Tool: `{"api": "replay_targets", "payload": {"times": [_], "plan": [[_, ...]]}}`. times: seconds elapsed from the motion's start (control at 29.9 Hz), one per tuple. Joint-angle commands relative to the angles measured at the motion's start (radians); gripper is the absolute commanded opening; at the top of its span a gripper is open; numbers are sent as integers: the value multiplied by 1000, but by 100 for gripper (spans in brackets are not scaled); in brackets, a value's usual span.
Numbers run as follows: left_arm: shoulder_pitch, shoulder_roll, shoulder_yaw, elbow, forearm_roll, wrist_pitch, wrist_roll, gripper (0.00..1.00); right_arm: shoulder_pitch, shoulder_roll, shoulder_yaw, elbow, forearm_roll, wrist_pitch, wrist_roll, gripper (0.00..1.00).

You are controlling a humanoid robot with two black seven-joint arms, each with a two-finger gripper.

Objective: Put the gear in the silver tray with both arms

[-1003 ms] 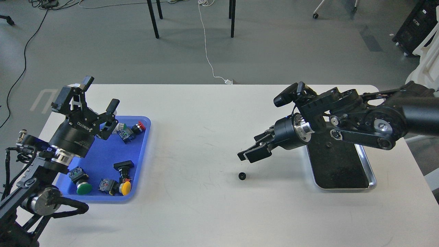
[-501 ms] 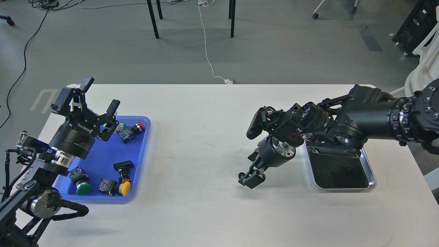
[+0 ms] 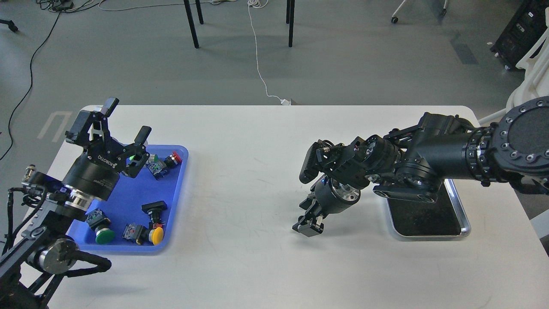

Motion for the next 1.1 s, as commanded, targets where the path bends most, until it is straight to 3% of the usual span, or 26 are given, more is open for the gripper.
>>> {"api": "replay_targets", "payload": {"times": [0.0, 0.07, 0.47, 0.77, 0.94, 1.07], "plan": [[0, -1, 0, 0, 0, -1, 0, 98, -2, 9, -11, -2, 0, -2, 0, 57], [0, -1, 0, 0, 0, -1, 0, 98, -2, 13, -13, -3, 0, -2, 0, 49], [0, -3, 0, 0, 0, -1, 0, 98, 0, 16, -28, -4, 0, 0, 0, 24], [0, -1, 0, -2, 0, -3, 0, 98, 12, -1, -22, -3, 3, -3, 0, 16], [-1, -3, 3, 0, 0, -1, 0, 98, 87, -109, -7, 31, 5, -38, 0, 17], [-1, -4, 5, -6, 0, 1, 0, 98, 135, -270, -10, 106, -11, -37, 0, 17]]}}
